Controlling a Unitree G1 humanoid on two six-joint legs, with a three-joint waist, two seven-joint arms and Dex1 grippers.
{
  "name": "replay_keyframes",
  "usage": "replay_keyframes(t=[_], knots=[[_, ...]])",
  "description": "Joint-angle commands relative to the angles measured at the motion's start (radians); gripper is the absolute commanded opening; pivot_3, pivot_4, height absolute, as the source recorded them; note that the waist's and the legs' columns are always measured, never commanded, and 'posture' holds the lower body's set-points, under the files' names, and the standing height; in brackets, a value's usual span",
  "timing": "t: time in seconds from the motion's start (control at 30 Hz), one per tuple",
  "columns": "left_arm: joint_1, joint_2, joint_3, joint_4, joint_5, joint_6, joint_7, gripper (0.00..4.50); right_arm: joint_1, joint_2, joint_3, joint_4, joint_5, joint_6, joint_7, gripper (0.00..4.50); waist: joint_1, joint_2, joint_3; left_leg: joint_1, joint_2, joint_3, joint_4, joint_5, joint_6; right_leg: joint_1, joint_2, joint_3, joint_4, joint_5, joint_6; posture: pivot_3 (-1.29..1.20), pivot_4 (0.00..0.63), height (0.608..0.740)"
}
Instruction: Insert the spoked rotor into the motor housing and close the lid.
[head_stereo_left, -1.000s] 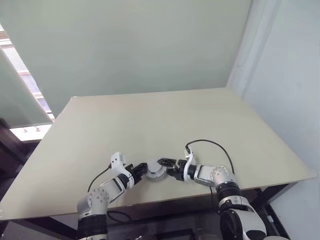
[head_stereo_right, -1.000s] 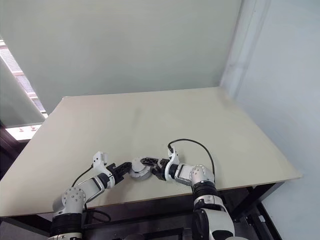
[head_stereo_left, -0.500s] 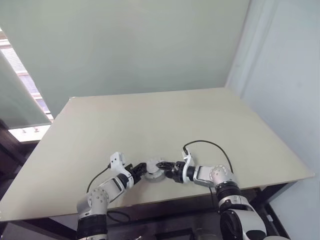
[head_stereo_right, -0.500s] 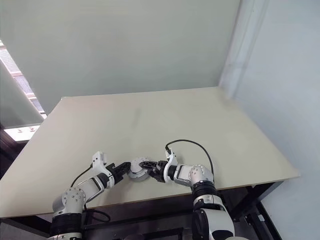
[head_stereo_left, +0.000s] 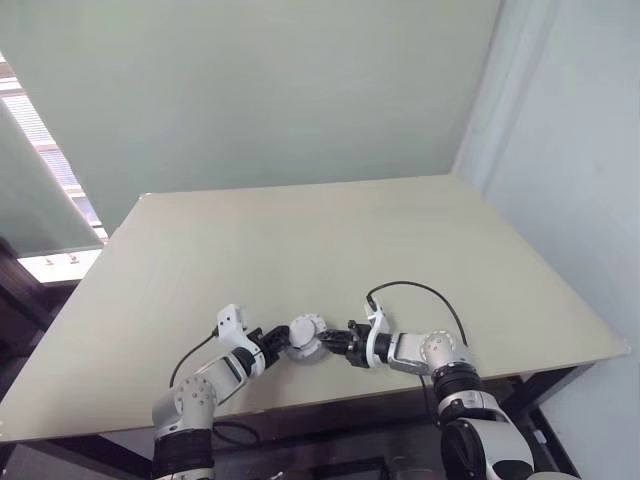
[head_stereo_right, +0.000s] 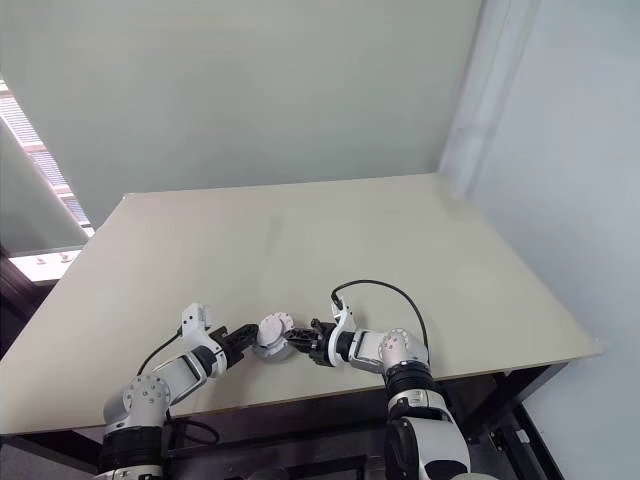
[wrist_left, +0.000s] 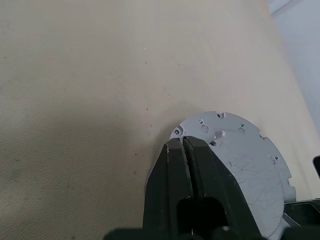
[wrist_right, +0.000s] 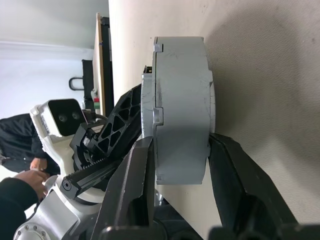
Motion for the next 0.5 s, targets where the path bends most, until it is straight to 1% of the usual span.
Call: replay_keyframes(t=[0.03,0.2,0.23,0.3,0.5], knots=[[-0.002,-0.002,-0.014,0.005,0.010,0.004,-0.003,0.00,-0.025,0.014,0.008,-0.033,0.021,-0.001,0.018,1.25,0.000,0.000,0.000,0.000,0.000,0.000,0.000,0.000,0.000,0.000,0.000,0.000,0.000,0.000,0.000,0.00,0.000,0.740],[-0.004,0.004,0.005,-0.007,-0.010,-0.020,-0.033,0.00,-0.023,0.016,0.006,-0.035,0.022,-0.001,0.018,1.25,0.000,0.000,0.000,0.000,0.000,0.000,0.000,0.000,0.000,0.000,0.000,0.000,0.000,0.000,0.000,0.00,0.000,0.740],[-0.004,0.008,0.011,-0.012,-0.015,-0.024,-0.041,0.18,-0.022,0.017,0.005,-0.036,0.023,-0.001,0.017,1.25,0.000,0.000,0.000,0.000,0.000,0.000,0.000,0.000,0.000,0.000,0.000,0.000,0.000,0.000,0.000,0.00,0.000,0.740],[-0.007,0.010,0.040,-0.021,-0.030,-0.040,-0.050,0.63,-0.019,0.018,0.001,-0.037,0.027,0.001,0.017,1.25,-0.001,0.000,0.000,0.000,0.000,0.000,0.000,0.000,0.000,0.000,0.000,0.000,0.000,0.000,0.000,0.00,0.000,0.740],[-0.007,0.045,0.125,-0.040,-0.074,-0.054,-0.049,2.69,-0.012,0.024,-0.004,-0.039,0.030,0.001,0.016,1.25,-0.003,0.000,0.000,-0.001,0.000,0.000,-0.001,0.000,0.000,-0.002,0.000,0.000,0.000,0.000,0.000,0.00,0.000,0.740]])
